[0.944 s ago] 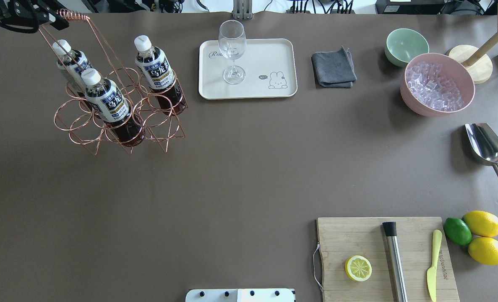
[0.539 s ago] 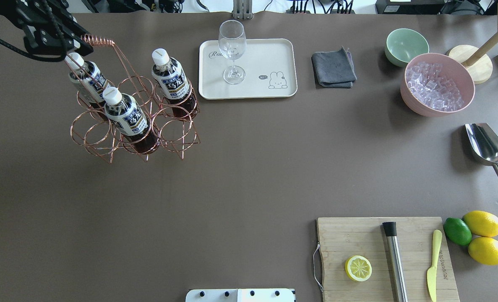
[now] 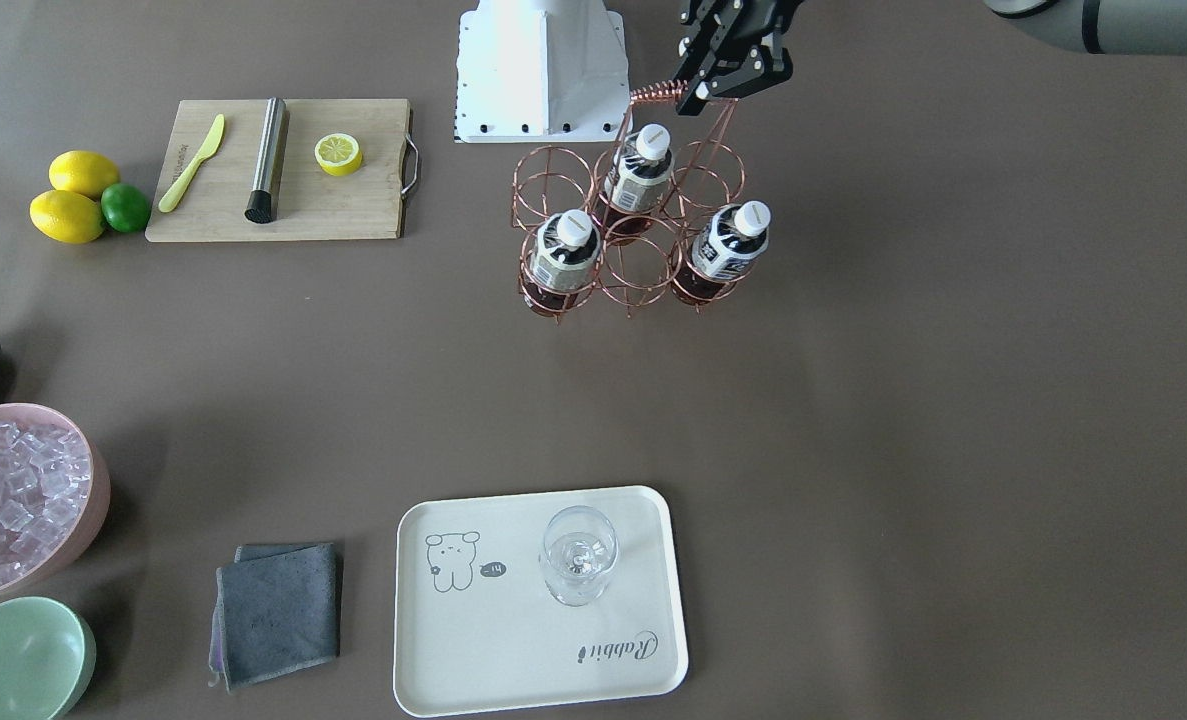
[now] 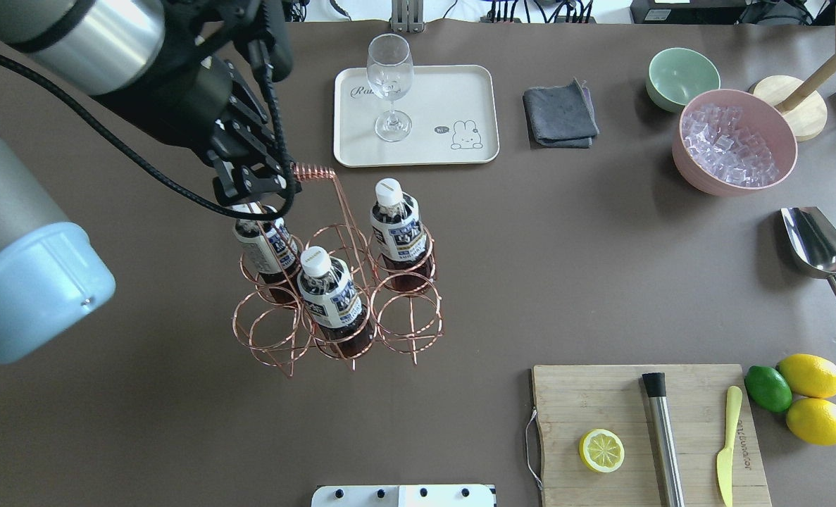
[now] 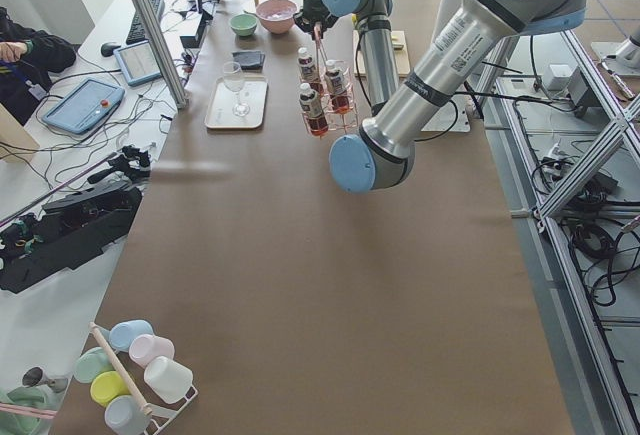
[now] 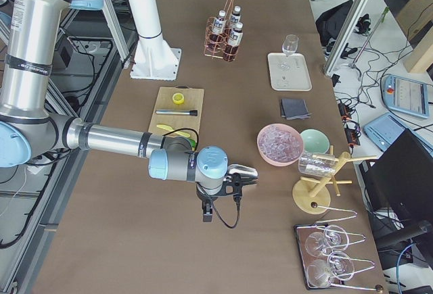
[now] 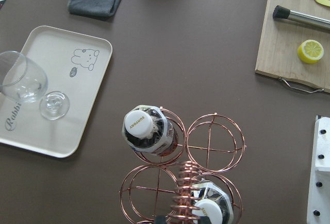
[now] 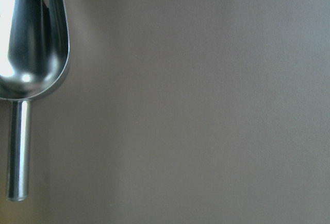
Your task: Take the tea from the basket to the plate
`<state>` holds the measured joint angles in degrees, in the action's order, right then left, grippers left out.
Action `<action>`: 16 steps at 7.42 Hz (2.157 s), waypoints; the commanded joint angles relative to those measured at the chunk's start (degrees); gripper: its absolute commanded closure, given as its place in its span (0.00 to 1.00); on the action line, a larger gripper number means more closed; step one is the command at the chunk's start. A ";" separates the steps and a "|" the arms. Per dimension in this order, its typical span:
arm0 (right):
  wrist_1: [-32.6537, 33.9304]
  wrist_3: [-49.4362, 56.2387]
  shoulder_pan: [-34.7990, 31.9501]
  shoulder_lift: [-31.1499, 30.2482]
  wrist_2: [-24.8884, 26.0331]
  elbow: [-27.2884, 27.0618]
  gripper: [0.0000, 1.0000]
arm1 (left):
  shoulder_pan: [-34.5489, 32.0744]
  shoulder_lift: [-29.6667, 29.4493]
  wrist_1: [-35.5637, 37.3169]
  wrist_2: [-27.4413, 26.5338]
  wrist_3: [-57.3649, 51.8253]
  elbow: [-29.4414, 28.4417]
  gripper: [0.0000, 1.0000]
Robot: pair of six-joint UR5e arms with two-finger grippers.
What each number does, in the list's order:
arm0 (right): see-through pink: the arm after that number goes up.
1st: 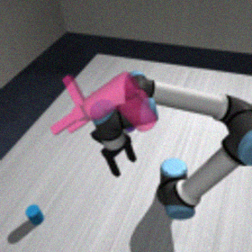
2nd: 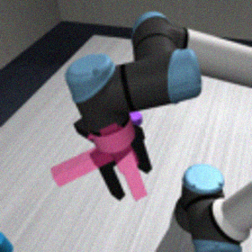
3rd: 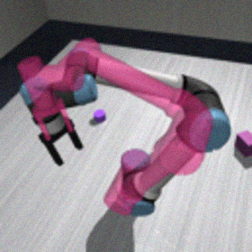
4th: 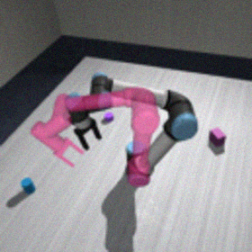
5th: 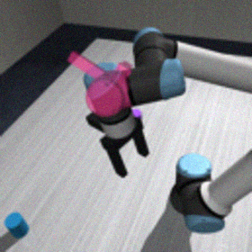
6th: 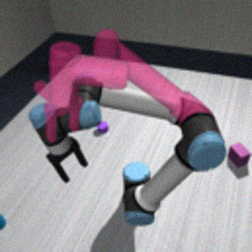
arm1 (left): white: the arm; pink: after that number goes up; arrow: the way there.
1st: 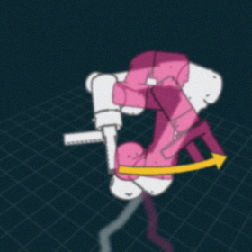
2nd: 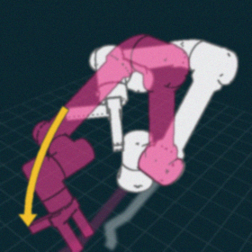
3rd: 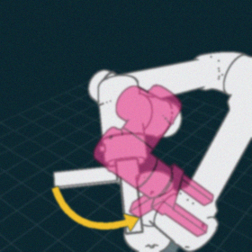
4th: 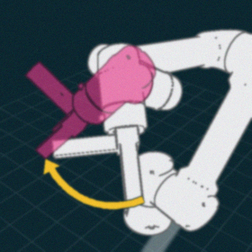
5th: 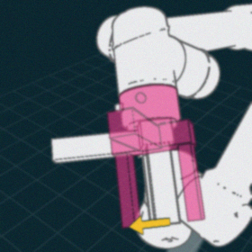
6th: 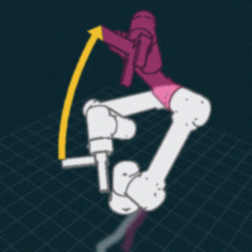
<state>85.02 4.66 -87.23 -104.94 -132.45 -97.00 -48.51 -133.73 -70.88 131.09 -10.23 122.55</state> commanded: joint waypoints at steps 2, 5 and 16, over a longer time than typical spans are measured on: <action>-0.03 0.00 -0.05 -0.09 0.00 0.14 0.00 | 11.75 -6.71 -7.41 -7.31 9.24 -5.47 1.00; -0.12 0.00 0.04 0.00 0.09 0.40 0.00 | 12.65 -9.80 -7.51 -8.22 8.74 -8.46 1.00; -0.56 0.43 0.04 -0.09 -1.05 1.46 0.00 | 11.86 -4.88 -7.60 -8.30 4.87 -8.03 1.00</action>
<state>84.46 5.01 -87.19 -104.94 -132.81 -95.61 -36.57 -138.91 -78.44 122.74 -4.56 114.59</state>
